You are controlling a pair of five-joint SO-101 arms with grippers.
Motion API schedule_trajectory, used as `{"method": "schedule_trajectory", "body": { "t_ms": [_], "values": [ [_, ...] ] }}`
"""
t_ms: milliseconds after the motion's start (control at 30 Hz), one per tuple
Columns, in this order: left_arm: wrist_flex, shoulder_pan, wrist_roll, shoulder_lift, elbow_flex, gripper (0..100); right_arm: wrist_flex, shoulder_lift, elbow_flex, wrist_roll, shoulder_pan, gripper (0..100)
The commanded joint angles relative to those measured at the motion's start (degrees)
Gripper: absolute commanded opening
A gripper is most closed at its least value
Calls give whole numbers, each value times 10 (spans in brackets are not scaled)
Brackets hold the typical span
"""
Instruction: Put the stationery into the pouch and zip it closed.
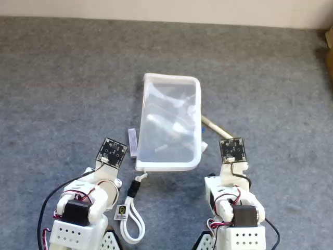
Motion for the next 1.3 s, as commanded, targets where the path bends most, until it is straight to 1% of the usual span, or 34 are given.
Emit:
{"method": "schedule_trajectory", "body": {
  "t_ms": [0, 800, 900, 1100, 1267],
  "values": [
    [3, -3, 5, -9, 13, 7, 4, -5, 89, 6, 7, 202],
    [3, -2, 7, -9, 13, 7, 4, -5, 89, 6, 7, 202],
    [3, -2, 7, -9, 13, 7, 4, -5, 89, 4, -7, 202],
    [3, -2, 6, -10, 13, 7, 4, -5, 89, 4, -77, 202],
    [6, -6, 5, -11, -4, 7, 4, -5, 89, 4, -93, 202]
  ]
}}
